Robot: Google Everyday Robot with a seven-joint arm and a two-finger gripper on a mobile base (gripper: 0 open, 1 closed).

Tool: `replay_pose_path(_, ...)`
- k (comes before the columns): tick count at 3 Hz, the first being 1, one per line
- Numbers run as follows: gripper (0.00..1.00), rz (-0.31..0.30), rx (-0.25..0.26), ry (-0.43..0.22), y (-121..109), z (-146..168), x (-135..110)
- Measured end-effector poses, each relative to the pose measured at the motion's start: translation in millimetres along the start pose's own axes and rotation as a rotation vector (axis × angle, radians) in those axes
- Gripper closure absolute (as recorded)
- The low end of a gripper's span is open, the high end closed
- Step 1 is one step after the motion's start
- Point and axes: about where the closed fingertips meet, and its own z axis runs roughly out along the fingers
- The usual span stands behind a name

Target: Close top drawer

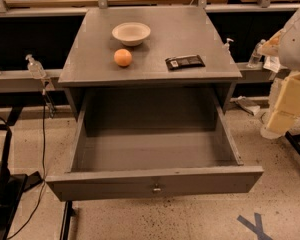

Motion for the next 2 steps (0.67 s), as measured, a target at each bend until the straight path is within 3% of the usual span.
replay_pose_path(2, 0.0, 0.006, -0.012, 0.026, -1.7, 5.9, 4.7)
